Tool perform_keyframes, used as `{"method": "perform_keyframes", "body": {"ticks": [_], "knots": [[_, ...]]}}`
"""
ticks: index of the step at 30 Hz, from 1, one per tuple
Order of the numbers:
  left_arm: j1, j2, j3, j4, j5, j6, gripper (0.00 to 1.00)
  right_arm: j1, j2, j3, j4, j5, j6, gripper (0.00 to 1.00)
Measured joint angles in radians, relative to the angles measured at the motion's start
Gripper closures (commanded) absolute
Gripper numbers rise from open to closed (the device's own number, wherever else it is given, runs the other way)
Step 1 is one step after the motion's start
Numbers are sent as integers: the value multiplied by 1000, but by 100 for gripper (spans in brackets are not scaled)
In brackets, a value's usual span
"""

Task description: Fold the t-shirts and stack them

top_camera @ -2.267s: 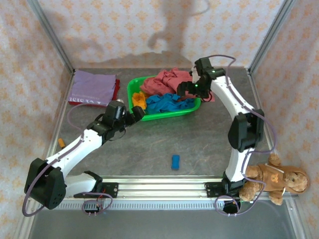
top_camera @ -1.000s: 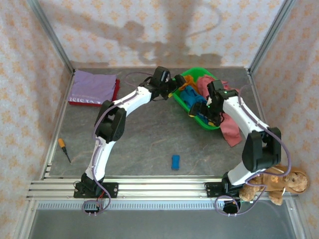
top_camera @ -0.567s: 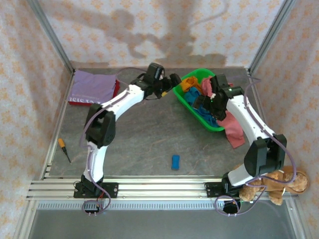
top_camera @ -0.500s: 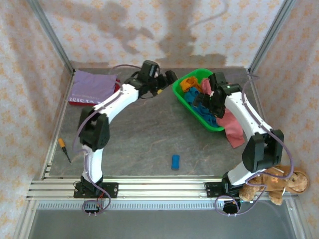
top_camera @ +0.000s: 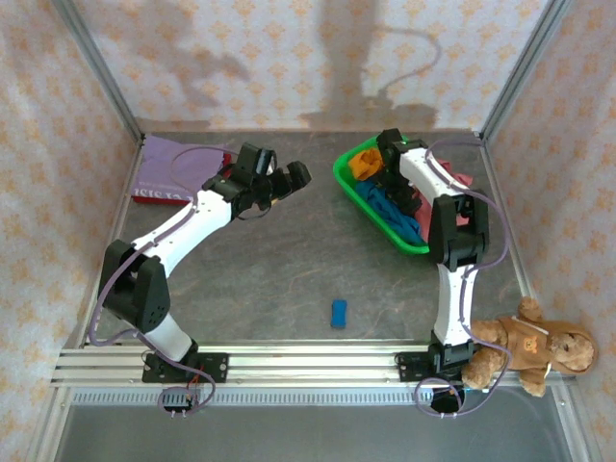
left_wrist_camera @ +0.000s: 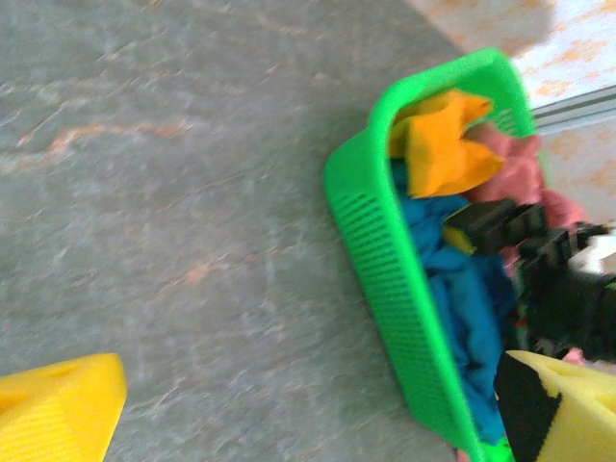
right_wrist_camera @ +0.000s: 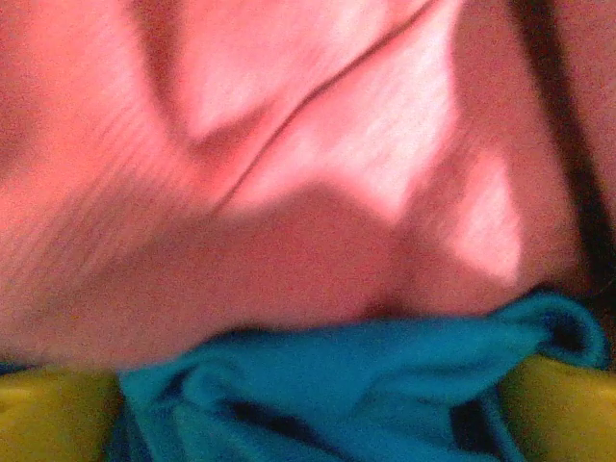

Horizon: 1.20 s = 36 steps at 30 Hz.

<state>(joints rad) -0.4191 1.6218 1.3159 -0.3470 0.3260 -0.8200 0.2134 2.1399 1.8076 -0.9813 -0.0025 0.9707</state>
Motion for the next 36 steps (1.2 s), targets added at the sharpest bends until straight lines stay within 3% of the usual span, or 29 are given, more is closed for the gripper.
{"method": "perform_keyframes", "body": {"ticks": [5,13,21,26,32,36], "knots": [[-3,-39,-33,-24,-16,0,1,-71,54,54,-23,7,184,1],[-19,-62,-33,-32,-21,1,1,-239,97,96,-35,-3,344,1],[-47,-22,-14,-48,-21,7,1,-280,130,156,-16,-5,454,1],[-65,-22,-8,-75,-21,14,1,-280,175,291,-14,-35,340,1],[-80,-48,-15,-77,-26,14,1,-278,5,138,61,-87,102,1],[-90,-89,-44,-73,-29,8,1,-273,-58,162,49,-136,-92,1]]}}
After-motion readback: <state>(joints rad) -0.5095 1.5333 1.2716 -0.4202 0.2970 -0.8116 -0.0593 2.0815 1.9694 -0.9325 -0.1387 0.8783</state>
